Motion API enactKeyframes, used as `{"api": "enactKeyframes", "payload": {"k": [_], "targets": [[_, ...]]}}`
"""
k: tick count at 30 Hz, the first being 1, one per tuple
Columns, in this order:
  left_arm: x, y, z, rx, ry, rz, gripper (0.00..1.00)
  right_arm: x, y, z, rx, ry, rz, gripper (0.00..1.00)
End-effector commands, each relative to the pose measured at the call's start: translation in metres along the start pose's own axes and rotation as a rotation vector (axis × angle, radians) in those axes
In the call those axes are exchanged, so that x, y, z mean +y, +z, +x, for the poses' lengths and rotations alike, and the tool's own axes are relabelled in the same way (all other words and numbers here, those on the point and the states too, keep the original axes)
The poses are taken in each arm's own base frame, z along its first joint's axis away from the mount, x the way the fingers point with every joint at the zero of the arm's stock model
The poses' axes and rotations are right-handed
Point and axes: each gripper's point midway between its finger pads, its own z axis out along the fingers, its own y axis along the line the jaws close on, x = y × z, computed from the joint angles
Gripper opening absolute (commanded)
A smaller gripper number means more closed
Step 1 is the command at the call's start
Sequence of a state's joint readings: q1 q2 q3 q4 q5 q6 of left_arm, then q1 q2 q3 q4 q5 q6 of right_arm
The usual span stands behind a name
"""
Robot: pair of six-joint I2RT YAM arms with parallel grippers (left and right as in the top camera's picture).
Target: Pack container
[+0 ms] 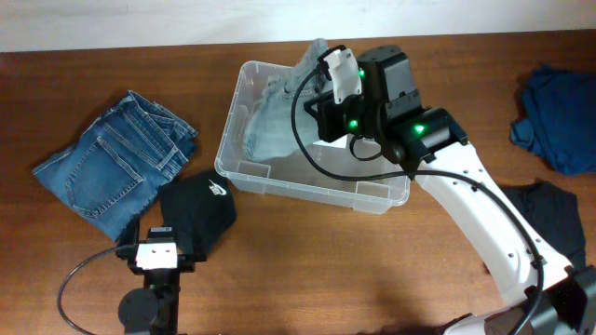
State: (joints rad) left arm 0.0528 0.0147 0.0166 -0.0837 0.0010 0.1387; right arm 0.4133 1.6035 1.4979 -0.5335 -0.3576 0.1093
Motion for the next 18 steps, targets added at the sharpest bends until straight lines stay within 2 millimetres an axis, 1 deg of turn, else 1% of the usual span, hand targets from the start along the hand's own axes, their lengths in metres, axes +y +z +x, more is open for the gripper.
{"api": "enactKeyframes", "payload": {"k": [1, 3, 5, 8, 10, 13, 15, 16, 18], "targets": [[-0.001, 0.0, 0.001, -0.003, 0.016, 0.007, 1.0, 0.018, -0.022, -0.029, -0.095, -0.049, -0.039, 0.04], [-0.001, 0.0, 0.001, -0.003, 0.016, 0.007, 1.0, 0.022, -0.025, -0.038, -0.132, -0.053, -0.06, 0.04], [-0.001, 0.0, 0.001, -0.003, 0.016, 0.007, 1.0, 0.026, -0.033, -0.048, -0.171, -0.049, -0.084, 0.04], [-0.001, 0.0, 0.001, -0.003, 0.016, 0.007, 1.0, 0.019, -0.047, -0.061, -0.222, 0.023, -0.072, 0.04], [-0.001, 0.0, 0.001, -0.003, 0.016, 0.007, 1.0, 0.008, -0.056, -0.066, -0.246, 0.078, -0.039, 0.04], [-0.001, 0.0, 0.001, -0.003, 0.016, 0.007, 1.0, -0.016, -0.067, -0.068, -0.27, 0.178, 0.053, 0.04], [-0.001, 0.0, 0.001, -0.003, 0.016, 0.007, 1.0, -0.038, -0.079, -0.067, -0.291, 0.255, 0.157, 0.04], [-0.001, 0.0, 0.001, -0.003, 0.016, 0.007, 1.0, -0.052, -0.088, -0.065, -0.311, 0.316, 0.24, 0.04], [-0.001, 0.0, 0.001, -0.003, 0.016, 0.007, 1.0, -0.072, -0.103, -0.062, -0.351, 0.414, 0.372, 0.04]]}}
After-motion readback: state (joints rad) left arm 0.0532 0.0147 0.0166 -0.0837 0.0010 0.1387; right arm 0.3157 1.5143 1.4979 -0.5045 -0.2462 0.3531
